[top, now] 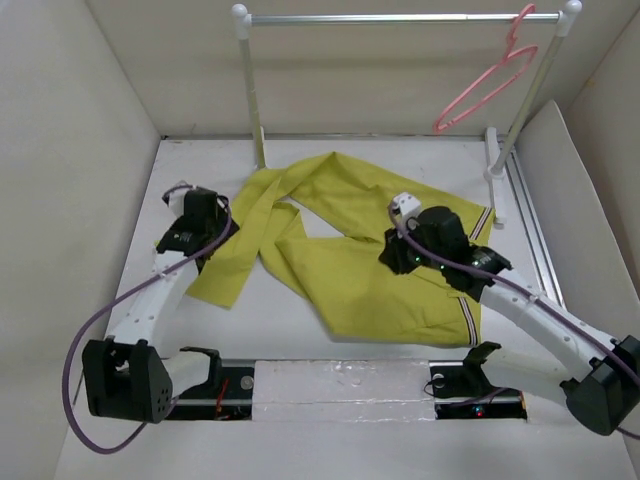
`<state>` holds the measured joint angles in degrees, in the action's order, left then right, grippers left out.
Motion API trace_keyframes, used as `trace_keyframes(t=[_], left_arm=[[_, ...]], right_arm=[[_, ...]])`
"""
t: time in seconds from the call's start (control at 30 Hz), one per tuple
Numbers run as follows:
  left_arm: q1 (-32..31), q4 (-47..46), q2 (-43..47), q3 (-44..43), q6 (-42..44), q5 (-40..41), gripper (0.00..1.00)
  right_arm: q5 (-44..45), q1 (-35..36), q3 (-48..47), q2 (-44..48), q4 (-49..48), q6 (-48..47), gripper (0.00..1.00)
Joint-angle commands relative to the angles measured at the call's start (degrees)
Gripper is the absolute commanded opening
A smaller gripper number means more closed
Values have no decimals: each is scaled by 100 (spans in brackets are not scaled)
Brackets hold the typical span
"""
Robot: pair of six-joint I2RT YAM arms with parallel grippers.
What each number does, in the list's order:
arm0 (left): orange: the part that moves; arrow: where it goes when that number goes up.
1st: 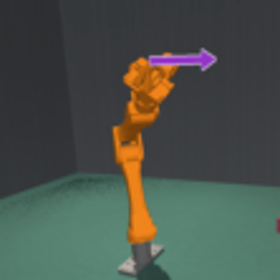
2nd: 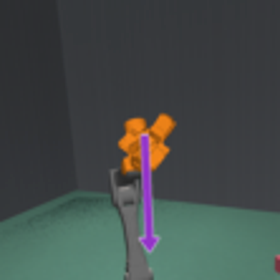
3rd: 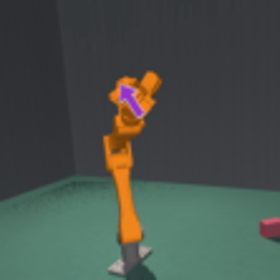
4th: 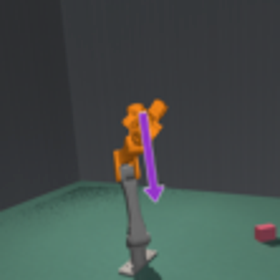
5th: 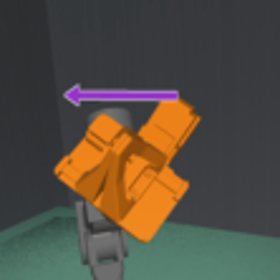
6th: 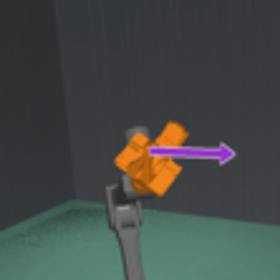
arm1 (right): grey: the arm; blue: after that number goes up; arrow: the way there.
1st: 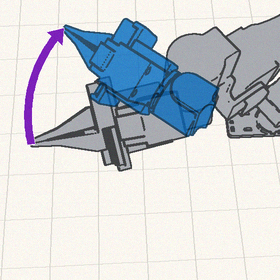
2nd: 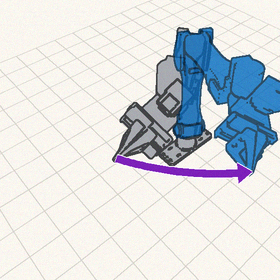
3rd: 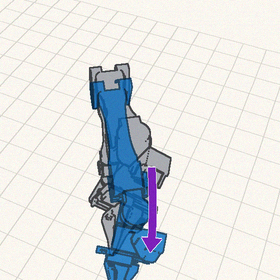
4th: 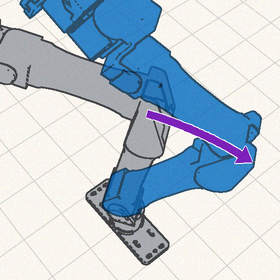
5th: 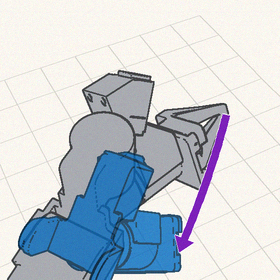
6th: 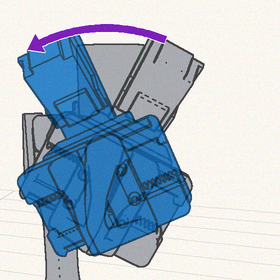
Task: Place the trousers on the hanger
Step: Flatten out the trousers at the center of the board.
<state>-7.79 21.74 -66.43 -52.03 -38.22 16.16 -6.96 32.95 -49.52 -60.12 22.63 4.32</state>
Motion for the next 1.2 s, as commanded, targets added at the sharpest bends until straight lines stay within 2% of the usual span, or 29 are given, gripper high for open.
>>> trace_keyframes(t=[0.0,0.07,0.1,0.23,0.27,0.37,0.47,0.6,0.67,0.7,0.83,1.0,1.13,1.17], left_arm=[[-144,76,60,902,-1001,-982,57],[-406,216,183,1150,-1170,-853,54],[-460,287,175,1334,-1223,-834,54],[-460,638,-167,1608,-1232,-913,57],[-773,717,-194,1643,-1302,-844,58],[-1066,753,-449,1669,-1531,-535,59],[-1180,578,-1081,1740,-1417,-404,55],[-1181,972,-1644,1372,-1847,0,48],[-1242,1350,-1470,1135,-1900,325,48],[-1373,1403,-1016,1038,-1769,526,48],[-1374,1412,-661,941,-1558,528,44],[-1435,1693,-949,695,-1504,625,46],[-1436,1737,-1274,650,-1487,809,57],[-1288,1737,-1371,659,-1496,870,63]], right_arm=[[-16,677,144,-26,83,78,43],[46,757,170,-35,110,69,53],[2,818,170,-53,110,34,54],[19,818,144,-44,49,-36,57],[37,818,135,-18,48,-54,58],[107,818,100,53,-13,-71,59],[169,818,-22,123,-57,-106,59],[274,766,-198,333,56,-194,59],[257,713,-234,395,118,-273,60],[239,713,-182,465,119,-300,60],[116,651,-41,501,66,-317,60],[-33,538,-23,448,-22,-353,61],[-86,432,-172,378,74,-581,62],[-95,432,-190,395,101,-616,62]])
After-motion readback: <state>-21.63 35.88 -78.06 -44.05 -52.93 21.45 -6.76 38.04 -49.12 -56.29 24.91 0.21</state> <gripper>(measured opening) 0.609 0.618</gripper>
